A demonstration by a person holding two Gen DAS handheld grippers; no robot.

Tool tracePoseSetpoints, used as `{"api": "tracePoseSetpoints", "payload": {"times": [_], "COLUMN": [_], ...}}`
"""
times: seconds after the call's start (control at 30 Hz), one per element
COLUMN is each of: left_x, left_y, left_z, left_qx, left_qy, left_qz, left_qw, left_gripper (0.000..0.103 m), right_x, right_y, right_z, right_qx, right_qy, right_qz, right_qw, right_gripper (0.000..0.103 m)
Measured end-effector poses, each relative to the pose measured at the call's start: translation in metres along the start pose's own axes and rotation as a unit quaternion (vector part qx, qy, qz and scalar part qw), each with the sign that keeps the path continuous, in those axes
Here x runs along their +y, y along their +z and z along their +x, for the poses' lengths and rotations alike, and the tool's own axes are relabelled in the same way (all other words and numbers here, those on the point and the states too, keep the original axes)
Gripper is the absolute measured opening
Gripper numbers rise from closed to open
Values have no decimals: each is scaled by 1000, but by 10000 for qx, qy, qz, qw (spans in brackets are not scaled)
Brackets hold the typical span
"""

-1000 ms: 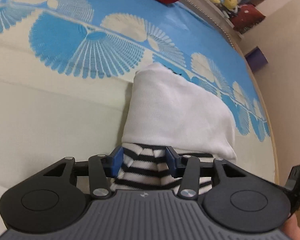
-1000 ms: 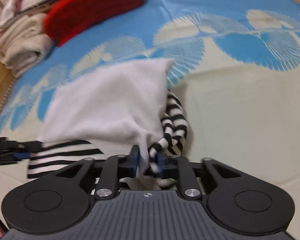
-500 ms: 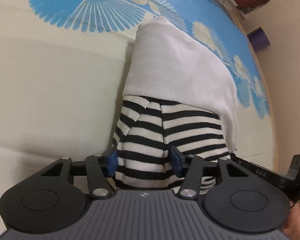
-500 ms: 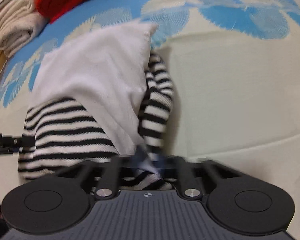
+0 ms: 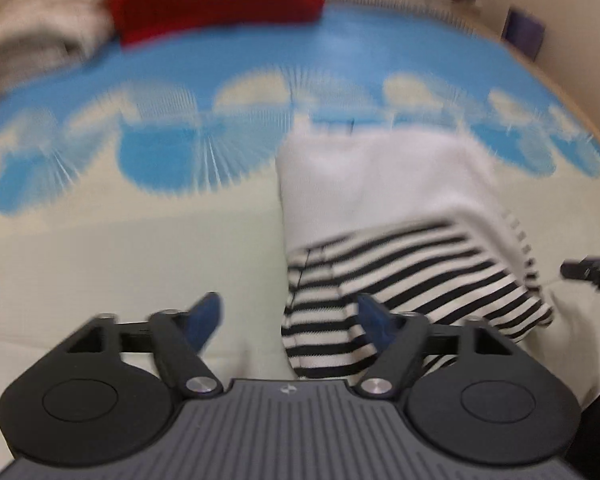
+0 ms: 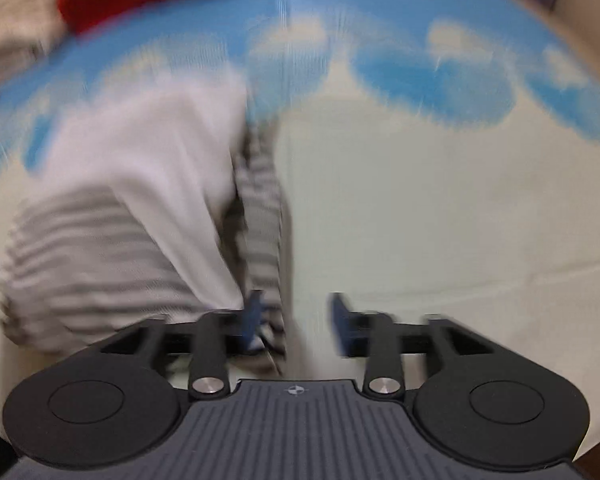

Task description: Fold small clothes

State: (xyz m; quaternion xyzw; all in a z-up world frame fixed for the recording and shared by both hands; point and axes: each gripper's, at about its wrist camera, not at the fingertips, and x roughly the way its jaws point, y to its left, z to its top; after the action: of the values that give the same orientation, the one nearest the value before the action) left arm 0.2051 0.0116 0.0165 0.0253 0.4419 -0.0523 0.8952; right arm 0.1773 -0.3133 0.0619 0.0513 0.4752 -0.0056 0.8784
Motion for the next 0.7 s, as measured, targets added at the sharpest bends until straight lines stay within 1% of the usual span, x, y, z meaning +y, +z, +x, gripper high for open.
{"api": "tracePoseSetpoints", "payload": {"times": [0.03,0.07,0.1,0.2,0.27,0.3,0.4,0.43,0.5,0.7], "left_x": [-4,-7,-12,-25,-30,-37,-46,-48,-54,-58], "left_y": [-5,-12,-18,-44,-61,-68,-91,-98,-108,-128], "left_z": [-17,-30,-41,-67,-77,-78,-89,-93,-102,-122], "left_qx": [-290,-514,-670,-897,-941,-931,-769,-754,-809,-867], "left_qy": [68,127,164,276,346,383,335,311,398,390], "left_qz": [8,4,-8,-68,-113,-134,-283,-324,-415,-630], "left_qw": [9996,9986,9976,9956,9949,9948,9961,9961,9951,9935], "left_gripper": [91,91,91,91,91,91,91,91,91,91], "right_x": [1,2,2,5,10,15,28,32,40,54], "right_y": [-3,-8,-15,-38,-52,-60,-84,-89,-100,-115], "right_z": [-19,-34,-45,-66,-81,-86,-96,-99,-109,-120], "right_qx": [-355,-636,-803,-900,-1032,-1043,-1003,-970,-936,-865], "right_qy": [8,-10,-23,-35,41,5,-73,-81,-69,73], "right_qz": [-14,-12,-5,148,233,194,73,58,49,-68], "right_qw": [9994,9980,9968,9958,9944,9944,9949,9952,9956,9962], "right_gripper": [79,82,85,85,87,90,90,90,90,90]}}
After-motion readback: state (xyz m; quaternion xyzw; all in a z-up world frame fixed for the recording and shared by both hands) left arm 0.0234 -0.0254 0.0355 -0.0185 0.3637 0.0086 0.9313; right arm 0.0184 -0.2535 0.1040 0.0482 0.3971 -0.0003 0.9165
